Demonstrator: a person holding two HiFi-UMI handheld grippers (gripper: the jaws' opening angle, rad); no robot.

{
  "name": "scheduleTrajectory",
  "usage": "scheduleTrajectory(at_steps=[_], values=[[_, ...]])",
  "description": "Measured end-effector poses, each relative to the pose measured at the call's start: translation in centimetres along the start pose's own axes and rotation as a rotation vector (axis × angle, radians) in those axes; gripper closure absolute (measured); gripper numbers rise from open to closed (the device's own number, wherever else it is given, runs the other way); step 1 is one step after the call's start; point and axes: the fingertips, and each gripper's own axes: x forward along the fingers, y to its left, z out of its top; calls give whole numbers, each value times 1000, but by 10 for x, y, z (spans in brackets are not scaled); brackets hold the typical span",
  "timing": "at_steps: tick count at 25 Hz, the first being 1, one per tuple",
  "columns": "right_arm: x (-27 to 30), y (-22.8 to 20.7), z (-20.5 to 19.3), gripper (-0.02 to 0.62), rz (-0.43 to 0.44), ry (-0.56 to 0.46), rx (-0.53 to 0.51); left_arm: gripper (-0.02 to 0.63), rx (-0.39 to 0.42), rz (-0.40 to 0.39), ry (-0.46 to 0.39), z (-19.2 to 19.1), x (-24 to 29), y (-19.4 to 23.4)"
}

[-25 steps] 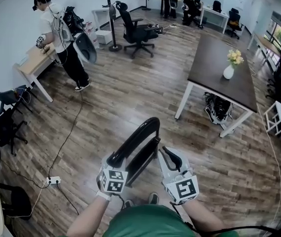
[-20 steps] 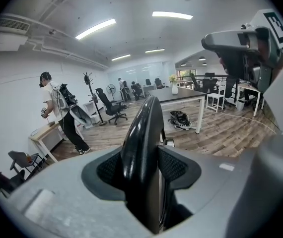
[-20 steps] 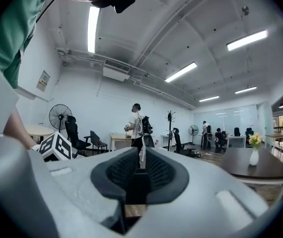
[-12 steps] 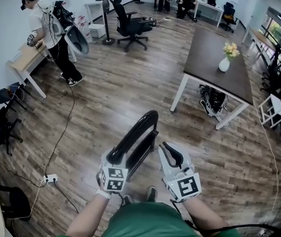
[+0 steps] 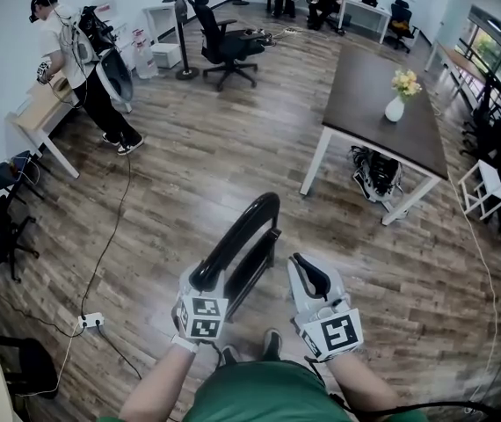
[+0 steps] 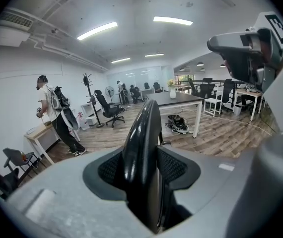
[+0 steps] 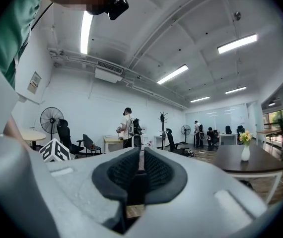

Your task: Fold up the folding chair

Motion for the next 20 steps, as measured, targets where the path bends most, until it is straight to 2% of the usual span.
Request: scheduleTrajectory(at_steps=[20], values=[[-12, -4, 5, 563, -18, -18, 38, 411, 5, -8, -9, -1, -3, -8]])
